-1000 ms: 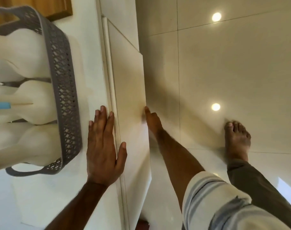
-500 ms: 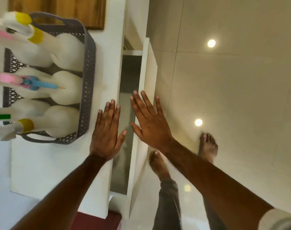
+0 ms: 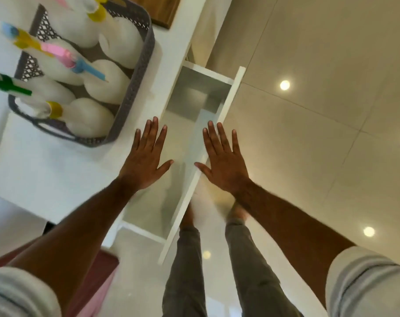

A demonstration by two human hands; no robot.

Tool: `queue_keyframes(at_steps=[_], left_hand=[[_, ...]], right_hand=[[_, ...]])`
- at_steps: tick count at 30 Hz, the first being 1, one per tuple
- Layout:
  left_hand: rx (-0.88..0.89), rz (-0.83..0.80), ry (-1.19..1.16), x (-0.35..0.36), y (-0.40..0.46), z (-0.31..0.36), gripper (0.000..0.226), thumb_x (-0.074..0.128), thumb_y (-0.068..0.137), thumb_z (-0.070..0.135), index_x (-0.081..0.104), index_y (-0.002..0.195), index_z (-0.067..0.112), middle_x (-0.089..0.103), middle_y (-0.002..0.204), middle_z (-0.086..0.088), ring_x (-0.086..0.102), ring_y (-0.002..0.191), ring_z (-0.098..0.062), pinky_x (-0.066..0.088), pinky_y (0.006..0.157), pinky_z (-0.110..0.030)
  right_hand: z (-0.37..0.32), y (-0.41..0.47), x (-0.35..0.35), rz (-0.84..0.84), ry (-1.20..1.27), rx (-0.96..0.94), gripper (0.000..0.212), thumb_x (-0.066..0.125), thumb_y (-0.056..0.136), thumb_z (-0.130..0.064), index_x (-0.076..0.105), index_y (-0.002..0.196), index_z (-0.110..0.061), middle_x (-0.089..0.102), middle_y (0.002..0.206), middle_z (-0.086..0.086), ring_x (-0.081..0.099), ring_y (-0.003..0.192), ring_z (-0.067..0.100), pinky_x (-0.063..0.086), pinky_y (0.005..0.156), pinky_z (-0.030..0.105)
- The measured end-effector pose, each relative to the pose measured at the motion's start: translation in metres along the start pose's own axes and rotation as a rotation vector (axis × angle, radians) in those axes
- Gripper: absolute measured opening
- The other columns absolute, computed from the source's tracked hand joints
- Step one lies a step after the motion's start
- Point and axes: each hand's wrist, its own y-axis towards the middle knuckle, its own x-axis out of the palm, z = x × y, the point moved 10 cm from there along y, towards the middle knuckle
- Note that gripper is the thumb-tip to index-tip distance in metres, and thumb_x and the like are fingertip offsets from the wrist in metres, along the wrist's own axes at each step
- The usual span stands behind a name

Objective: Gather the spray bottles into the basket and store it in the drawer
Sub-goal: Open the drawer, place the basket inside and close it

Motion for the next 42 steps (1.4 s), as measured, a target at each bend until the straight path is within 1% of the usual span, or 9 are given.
queue_keyframes(at_steps=[7,12,16,21,26,31,34,40,42], left_hand=[[-0.014,-0.098,-0.207,0.022,-0.069,0.076,0.074,0.04,0.1,0.048,0.011,0.159,0.014,-0.012,0.167,-0.016,-0.011,0.155,-0.031,0.005,0.127,-0.05],[-0.088,-0.253,-0.552,0.071,-0.119,0.177,0.072,0.037,0.103,0.045,0.003,0.16,0.017,-0.008,0.168,-0.009,-0.009,0.155,-0.025,-0.003,0.123,-0.039],[-0.196,-0.289,-0.917,0.088,-0.136,0.233,0.077,0.045,0.101,0.045,0.005,0.16,0.017,0.01,0.169,-0.004,0.018,0.155,-0.026,0.013,0.124,-0.039],[-0.235,-0.355,-1.13,0.085,-0.143,0.252,0.075,0.049,0.101,0.04,0.01,0.16,0.016,0.021,0.166,-0.007,0.029,0.151,-0.028,0.026,0.122,-0.042],[-0.194,-0.388,-1.138,0.082,-0.145,0.265,0.068,0.054,0.101,0.03,0.018,0.157,0.016,0.032,0.162,-0.007,0.039,0.146,-0.029,0.031,0.117,-0.036],[-0.129,-0.542,-1.172,0.094,-0.157,0.293,0.073,0.048,0.103,0.036,0.005,0.16,0.021,0.011,0.169,-0.001,0.02,0.154,-0.026,0.021,0.122,-0.039],[-0.187,-0.524,-1.193,0.094,-0.161,0.297,0.072,0.047,0.103,0.037,0.007,0.16,0.021,0.011,0.169,-0.001,0.02,0.154,-0.025,0.02,0.122,-0.038],[-0.304,-0.595,-1.147,0.084,-0.155,0.278,0.057,0.045,0.105,0.035,0.027,0.156,0.017,0.029,0.163,-0.005,0.03,0.149,-0.025,0.022,0.124,-0.038],[-0.366,-0.5,-1.047,0.065,-0.148,0.247,0.053,0.045,0.104,0.036,0.033,0.154,0.02,0.036,0.16,-0.005,0.037,0.145,-0.024,0.028,0.122,-0.038]], right_hand=[[0.035,-0.039,-0.002,-0.143,-0.135,-0.015,0.097,0.023,0.092,-0.077,0.0,0.159,-0.01,-0.01,0.167,0.013,-0.01,0.154,0.035,-0.007,0.122,0.058],[0.054,-0.061,-0.004,-0.19,-0.235,-0.038,0.097,0.016,0.093,-0.077,-0.005,0.159,-0.008,-0.014,0.166,0.016,-0.012,0.154,0.034,-0.007,0.123,0.057],[0.066,-0.075,-0.005,-0.225,-0.29,-0.071,0.094,0.012,0.092,-0.077,-0.005,0.159,-0.014,-0.016,0.166,0.016,-0.014,0.154,0.035,-0.005,0.123,0.058],[0.076,-0.095,-0.001,-0.34,-0.395,-0.089,0.083,0.005,0.092,-0.073,0.005,0.16,-0.025,-0.016,0.166,0.016,-0.019,0.151,0.041,-0.005,0.122,0.06],[0.093,-0.114,-0.003,-0.405,-0.445,-0.065,0.081,0.005,0.093,-0.073,0.013,0.159,-0.027,-0.014,0.166,0.013,-0.021,0.151,0.041,-0.01,0.121,0.06],[0.109,-0.129,-0.002,-0.502,-0.516,-0.091,0.078,0.006,0.094,-0.073,0.019,0.158,-0.03,-0.008,0.168,0.011,-0.02,0.15,0.043,-0.014,0.12,0.062],[0.112,-0.131,-0.002,-0.552,-0.519,-0.126,0.075,0.008,0.095,-0.071,0.024,0.156,-0.029,-0.002,0.168,0.01,-0.019,0.151,0.04,-0.011,0.12,0.063],[0.102,-0.119,-0.006,-0.691,-0.536,-0.237,0.069,0.019,0.099,-0.065,0.036,0.149,-0.021,0.028,0.162,0.011,0.009,0.154,0.037,-0.009,0.12,0.064],[0.096,-0.109,-0.014,-0.757,-0.454,-0.246,0.065,0.029,0.1,-0.06,0.033,0.151,-0.019,0.031,0.159,0.01,0.022,0.15,0.034,-0.001,0.122,0.06]])
